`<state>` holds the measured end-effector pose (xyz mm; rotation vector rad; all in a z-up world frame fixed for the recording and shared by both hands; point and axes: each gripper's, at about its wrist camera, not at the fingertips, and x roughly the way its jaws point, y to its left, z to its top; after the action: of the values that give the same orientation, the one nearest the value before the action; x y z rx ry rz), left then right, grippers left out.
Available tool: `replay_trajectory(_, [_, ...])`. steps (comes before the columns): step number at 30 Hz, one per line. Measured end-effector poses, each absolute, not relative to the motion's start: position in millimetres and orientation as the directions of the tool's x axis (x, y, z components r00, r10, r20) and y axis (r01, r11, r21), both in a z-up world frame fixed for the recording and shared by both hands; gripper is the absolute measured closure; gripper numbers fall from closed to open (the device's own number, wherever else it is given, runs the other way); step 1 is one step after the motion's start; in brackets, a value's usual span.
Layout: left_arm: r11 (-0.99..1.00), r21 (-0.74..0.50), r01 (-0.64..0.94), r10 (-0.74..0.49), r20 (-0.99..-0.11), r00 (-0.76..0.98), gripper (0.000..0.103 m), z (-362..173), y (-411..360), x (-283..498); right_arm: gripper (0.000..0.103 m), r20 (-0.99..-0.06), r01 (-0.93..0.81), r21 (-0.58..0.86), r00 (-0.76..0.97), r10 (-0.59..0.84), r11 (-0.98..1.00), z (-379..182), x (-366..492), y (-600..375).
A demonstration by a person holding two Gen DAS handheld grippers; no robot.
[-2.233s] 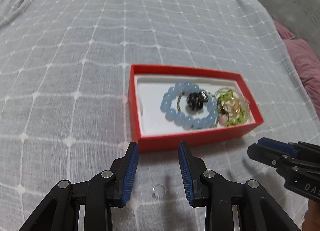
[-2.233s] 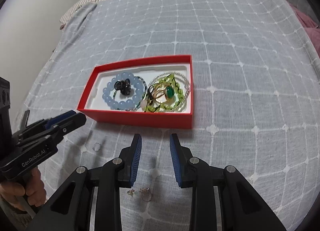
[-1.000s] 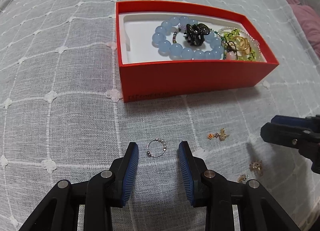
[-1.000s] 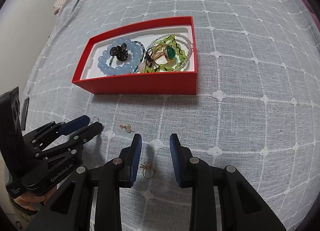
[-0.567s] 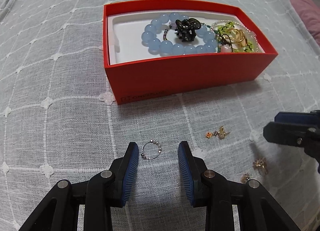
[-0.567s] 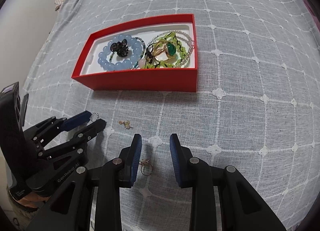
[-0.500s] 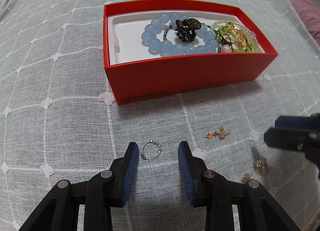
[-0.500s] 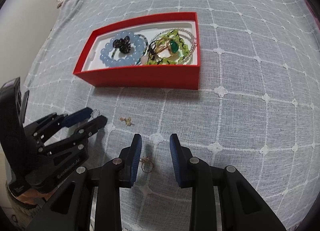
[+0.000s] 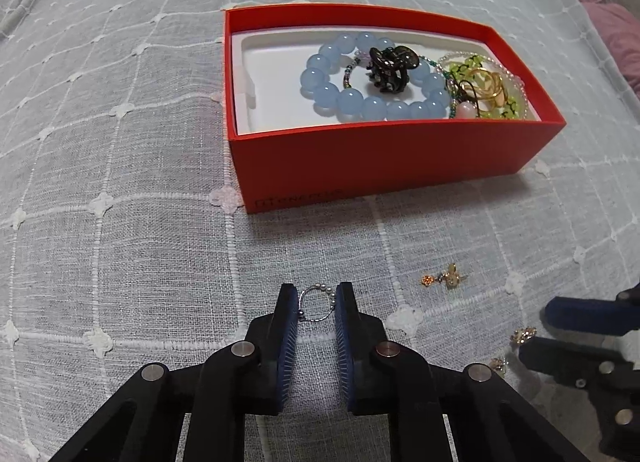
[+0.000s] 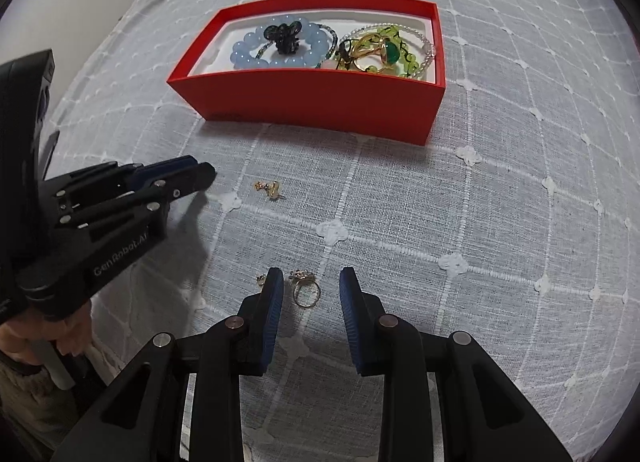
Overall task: Organize jewelry
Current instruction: 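Grasp the small gold ring with the right gripper while the left gripper holds the silver ring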
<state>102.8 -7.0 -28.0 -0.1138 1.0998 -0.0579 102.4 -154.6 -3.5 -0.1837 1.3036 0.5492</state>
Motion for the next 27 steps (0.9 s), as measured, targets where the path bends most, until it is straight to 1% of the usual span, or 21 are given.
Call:
replay_trajectory(1, [0.992,-0.124,-0.013,-0.105,-0.886,0.452,0.096,-27.9,-5.8,102.9,0.072,-0.947,-0.485,0.172,0.157,0.279,0.857,-4.6,102.9,-151.0])
replay_trajectory(2, [0.992,-0.128,-0.019,-0.106,-0.886,0.452,0.098,-27.9,-3.7,102.8,0.072,-0.948,-0.493,0.167,0.158,0.276,0.854,-5.6,102.6,-147.4])
replay_trajectory(8, [0.983,-0.179,-0.035,-0.144,-0.881,0.450,0.098,-25.1,6.5,103.2,0.074,-0.950,-0.520,0.134,0.175,0.259,0.844,-9.0,99.1,-134.1])
replay_trajectory(10, [0.979,-0.199,-0.046,-0.158,-0.877,0.454,0.098,-23.3,11.5,102.7,0.081,-0.950,-0.520,0.125,0.183,0.253,0.845,-9.8,99.5,-132.3])
replay_trajectory(13, [0.975,-0.215,-0.056,-0.166,-0.873,0.458,0.098,-21.0,17.4,101.8,0.087,-0.949,-0.523,0.120,0.189,0.252,0.844,-10.0,98.4,-129.0])
replay_trajectory(17, [0.974,-0.222,-0.050,-0.177,-0.877,0.447,0.098,-23.0,18.4,100.3,0.089,-0.948,-0.529,0.120,0.190,0.254,0.840,-8.9,97.5,-129.1])
replay_trajectory(21, [0.980,-0.197,-0.030,-0.164,-0.883,0.440,0.097,-22.6,13.9,100.5,0.089,-0.946,-0.521,0.120,0.198,0.256,0.845,-7.3,99.9,-129.5])
replay_trajectory(22, [0.983,-0.181,-0.020,-0.154,-0.886,0.438,0.095,-22.1,11.8,100.8,0.089,-0.945,-0.517,0.120,0.201,0.257,0.847,-6.9,100.4,-130.0])
replay_trajectory(23, [0.985,-0.170,-0.012,-0.148,-0.888,0.435,0.085,-22.1,10.1,100.0,0.089,-0.945,-0.515,0.121,0.203,0.258,0.849,-6.5,100.9,-130.5])
replay_trajectory(25, [0.985,-0.175,-0.015,-0.151,-0.890,0.430,0.075,-23.3,8.9,100.2,0.089,-0.944,-0.513,0.123,0.204,0.260,0.850,-6.1,99.8,-135.0])
replay_trajectory(27, [0.987,-0.162,-0.008,-0.144,-0.893,0.426,0.073,-23.8,6.8,100.3,0.089,-0.943,-0.513,0.123,0.206,0.261,0.849,-5.4,97.8,-138.3])
